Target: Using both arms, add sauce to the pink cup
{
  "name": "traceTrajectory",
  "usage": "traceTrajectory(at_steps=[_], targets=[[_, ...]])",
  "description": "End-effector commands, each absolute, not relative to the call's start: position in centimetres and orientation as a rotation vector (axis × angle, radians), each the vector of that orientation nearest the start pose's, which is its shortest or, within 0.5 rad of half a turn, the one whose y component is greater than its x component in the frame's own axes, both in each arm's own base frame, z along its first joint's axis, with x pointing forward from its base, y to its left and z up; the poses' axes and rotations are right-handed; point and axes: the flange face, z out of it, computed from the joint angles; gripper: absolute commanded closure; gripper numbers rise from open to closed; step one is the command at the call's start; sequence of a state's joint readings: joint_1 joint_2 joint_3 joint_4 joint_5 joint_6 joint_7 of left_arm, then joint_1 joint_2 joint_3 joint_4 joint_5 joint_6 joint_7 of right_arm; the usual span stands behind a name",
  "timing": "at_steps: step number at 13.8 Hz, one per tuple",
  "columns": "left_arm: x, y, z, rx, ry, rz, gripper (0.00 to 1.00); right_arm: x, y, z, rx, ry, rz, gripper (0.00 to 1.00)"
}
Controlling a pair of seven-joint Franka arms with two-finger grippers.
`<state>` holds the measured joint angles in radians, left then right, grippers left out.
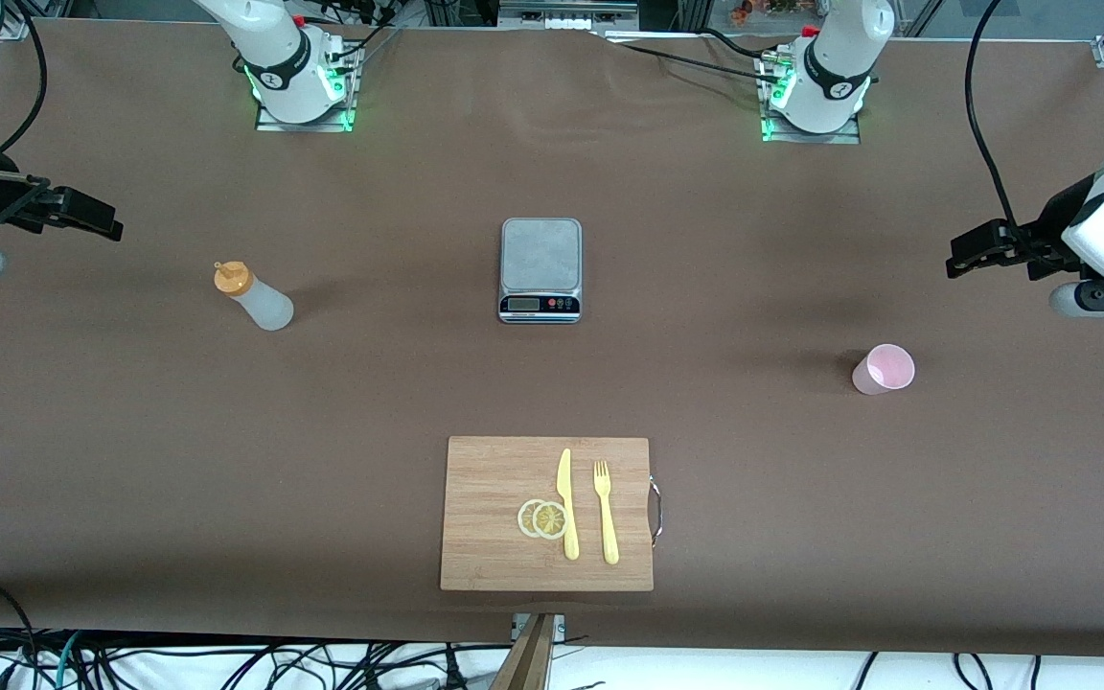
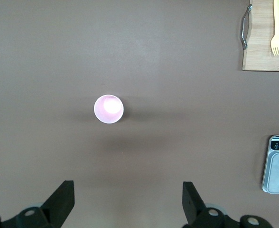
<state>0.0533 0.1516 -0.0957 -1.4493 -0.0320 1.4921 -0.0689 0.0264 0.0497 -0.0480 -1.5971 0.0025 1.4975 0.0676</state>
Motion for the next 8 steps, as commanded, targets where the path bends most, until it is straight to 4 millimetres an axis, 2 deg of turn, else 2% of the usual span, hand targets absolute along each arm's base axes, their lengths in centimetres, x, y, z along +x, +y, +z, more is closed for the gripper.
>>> traceTrajectory(at_steps=[1,8], targets=[[58.91,-2.51,58.98,-3.192,-0.047,0.181,0.00,55.83,-1.02,58.44,-3.132,0.156,0.238,0.01],[58.93,-2.17,59.06,-3.195,-0.052,0.178,0.00,55.85,-1.02,58.46,-3.132,0.156,0.236,0.01]])
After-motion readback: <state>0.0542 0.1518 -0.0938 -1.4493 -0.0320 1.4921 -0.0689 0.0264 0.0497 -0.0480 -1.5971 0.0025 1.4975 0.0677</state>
